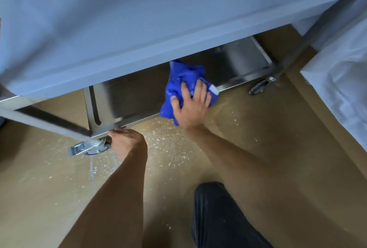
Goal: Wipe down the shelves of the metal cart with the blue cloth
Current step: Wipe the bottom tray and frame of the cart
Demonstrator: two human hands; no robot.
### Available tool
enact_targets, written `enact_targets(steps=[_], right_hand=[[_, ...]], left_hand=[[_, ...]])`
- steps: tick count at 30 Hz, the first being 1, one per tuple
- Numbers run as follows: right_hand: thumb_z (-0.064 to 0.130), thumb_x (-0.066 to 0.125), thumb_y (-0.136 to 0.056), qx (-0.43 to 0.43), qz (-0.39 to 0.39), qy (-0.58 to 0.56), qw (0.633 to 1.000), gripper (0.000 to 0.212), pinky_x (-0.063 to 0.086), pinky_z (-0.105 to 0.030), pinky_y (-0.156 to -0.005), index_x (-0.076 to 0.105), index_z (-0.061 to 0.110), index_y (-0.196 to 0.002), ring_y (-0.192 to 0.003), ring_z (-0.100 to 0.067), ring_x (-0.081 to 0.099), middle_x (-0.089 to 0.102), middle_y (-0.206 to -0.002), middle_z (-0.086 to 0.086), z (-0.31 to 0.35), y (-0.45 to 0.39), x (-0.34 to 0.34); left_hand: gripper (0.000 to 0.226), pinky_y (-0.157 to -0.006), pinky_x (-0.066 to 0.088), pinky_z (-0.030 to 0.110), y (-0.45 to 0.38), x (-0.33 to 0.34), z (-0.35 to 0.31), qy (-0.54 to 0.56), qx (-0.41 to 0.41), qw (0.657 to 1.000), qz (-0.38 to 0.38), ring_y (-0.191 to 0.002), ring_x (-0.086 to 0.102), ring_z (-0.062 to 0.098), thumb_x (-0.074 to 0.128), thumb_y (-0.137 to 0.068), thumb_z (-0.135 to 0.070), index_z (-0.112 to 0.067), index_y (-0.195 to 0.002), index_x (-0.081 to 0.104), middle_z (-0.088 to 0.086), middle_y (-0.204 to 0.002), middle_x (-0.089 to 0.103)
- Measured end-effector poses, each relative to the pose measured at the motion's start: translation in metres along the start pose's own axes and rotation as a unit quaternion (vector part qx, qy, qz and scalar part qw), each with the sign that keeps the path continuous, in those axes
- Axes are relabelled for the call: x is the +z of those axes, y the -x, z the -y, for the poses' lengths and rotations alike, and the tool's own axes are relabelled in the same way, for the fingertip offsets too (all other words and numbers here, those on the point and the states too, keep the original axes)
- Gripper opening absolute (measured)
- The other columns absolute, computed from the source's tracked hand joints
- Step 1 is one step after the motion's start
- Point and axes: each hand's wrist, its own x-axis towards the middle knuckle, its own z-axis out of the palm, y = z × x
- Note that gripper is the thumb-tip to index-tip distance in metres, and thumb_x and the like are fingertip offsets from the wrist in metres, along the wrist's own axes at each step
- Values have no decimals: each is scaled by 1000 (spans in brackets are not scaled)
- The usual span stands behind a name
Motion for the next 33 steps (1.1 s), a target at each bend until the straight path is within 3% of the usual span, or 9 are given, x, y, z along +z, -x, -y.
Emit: enact_targets(steps=[5,9,13,17,20,24,28,31,33], right_hand=[[48,46,-98,-50,57,-39,996,49,22,-51,-114,50,27,-142,-148,-36,21,28,-158,-18,59,42,13],[42,47,-99,120,-31,-143,982,48,31,-51,-115,51,23,-143,-149,-38,18,25,-158,-23,21,25,9],[48,47,-98,340,-150,-211,904,56,41,-51,-106,44,24,-148,-142,-42,31,25,-157,-25,-54,-45,-10],[49,55,-92,400,-117,-235,878,71,28,-48,-117,26,30,-154,-143,-38,30,22,-159,-20,-159,-114,-43],[59,56,-81,423,-129,-289,849,81,40,-54,-110,20,40,-151,-135,-35,43,33,-156,-10,-195,-131,-51],[41,61,-90,422,-204,-304,829,77,35,-51,-114,23,24,-154,-138,-33,39,32,-156,-12,-149,-111,-36],[40,60,-92,452,-183,-294,822,72,41,-50,-105,28,19,-154,-127,-40,47,37,-150,-22,-55,-70,-12],[37,59,-94,334,-158,-288,883,61,38,-40,-107,41,17,-149,-129,-38,42,37,-148,-27,12,-14,3],[47,59,-94,287,-63,-276,915,48,41,-43,-104,58,18,-132,-116,-35,51,56,-130,-20,36,31,16]], left_hand=[[34,-87,42,46,-6,-7,11,-52,61,997,16,-108,57,43,33,-104,-21,5,-114,53,29,-116,57],[33,-82,45,46,8,-12,-7,-73,71,995,-12,-102,59,46,29,-104,-23,1,-109,52,30,-109,60],[36,-77,48,47,27,3,-57,-32,156,985,-65,-93,62,45,29,-103,-34,-6,-100,51,25,-99,63],[29,-87,46,46,40,35,-89,-92,309,946,2,-107,51,36,39,-97,-30,-8,-108,56,16,-111,54],[27,-90,42,44,51,54,-93,-103,322,941,20,-110,49,34,44,-94,-28,-10,-111,56,13,-116,55],[26,-92,38,43,50,56,-84,-124,355,926,18,-108,51,31,42,-95,-26,-11,-108,60,10,-113,61],[33,-93,39,40,37,39,-89,-145,391,908,50,-104,56,30,36,-98,-28,-12,-100,65,10,-106,65],[31,-89,41,41,35,22,-93,-106,347,926,104,-105,58,37,37,-99,-27,-9,-102,62,19,-105,67],[23,-84,43,42,38,8,-82,-71,327,938,90,-100,58,38,43,-95,-26,-9,-97,58,19,-98,67]])
